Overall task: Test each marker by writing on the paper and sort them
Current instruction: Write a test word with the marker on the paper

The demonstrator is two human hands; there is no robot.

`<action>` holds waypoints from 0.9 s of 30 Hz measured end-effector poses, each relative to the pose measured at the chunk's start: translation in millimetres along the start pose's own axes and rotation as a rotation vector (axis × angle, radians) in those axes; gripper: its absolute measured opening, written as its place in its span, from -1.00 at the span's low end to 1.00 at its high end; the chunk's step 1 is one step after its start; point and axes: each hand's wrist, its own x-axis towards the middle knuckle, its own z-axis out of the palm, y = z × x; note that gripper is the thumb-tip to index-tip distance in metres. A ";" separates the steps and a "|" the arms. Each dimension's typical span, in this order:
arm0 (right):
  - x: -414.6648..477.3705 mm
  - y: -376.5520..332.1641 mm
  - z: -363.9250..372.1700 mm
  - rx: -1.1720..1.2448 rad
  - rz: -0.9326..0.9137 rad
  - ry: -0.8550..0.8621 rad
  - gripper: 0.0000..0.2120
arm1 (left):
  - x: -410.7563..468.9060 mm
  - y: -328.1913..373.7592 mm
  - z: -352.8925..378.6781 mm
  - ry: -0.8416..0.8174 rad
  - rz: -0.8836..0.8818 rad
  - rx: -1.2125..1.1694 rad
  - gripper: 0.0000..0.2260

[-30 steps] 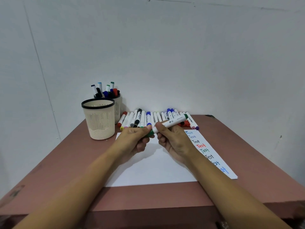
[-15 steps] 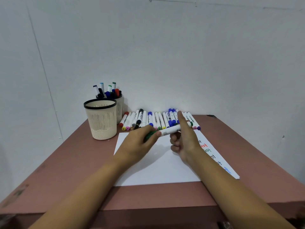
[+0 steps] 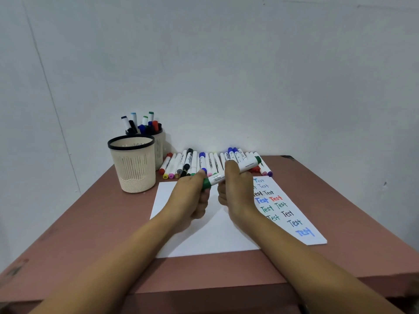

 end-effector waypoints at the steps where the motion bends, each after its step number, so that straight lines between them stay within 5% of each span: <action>1: 0.9 0.8 0.3 -0.029 -0.041 -0.006 -0.66 | -0.2 -0.2 -1.6 -0.032 -0.038 -0.042 -0.61; 13: 17.9 0.3 -12.7 -0.157 0.069 -0.118 -0.68 | 9.6 0.3 -18.4 -0.111 0.014 -0.052 -0.77; 19: 28.4 -4.5 -24.1 -0.077 0.018 0.020 -0.82 | 17.5 3.6 -36.6 0.128 0.223 -0.022 -0.94; 23: 40.4 10.3 -31.6 -0.614 -0.192 0.107 -0.73 | 18.1 5.3 -41.0 0.252 0.407 0.014 -0.98; 27: 43.7 31.8 -38.9 -1.177 -0.272 -0.080 -0.60 | 20.9 7.4 -47.0 0.355 0.518 0.228 -0.97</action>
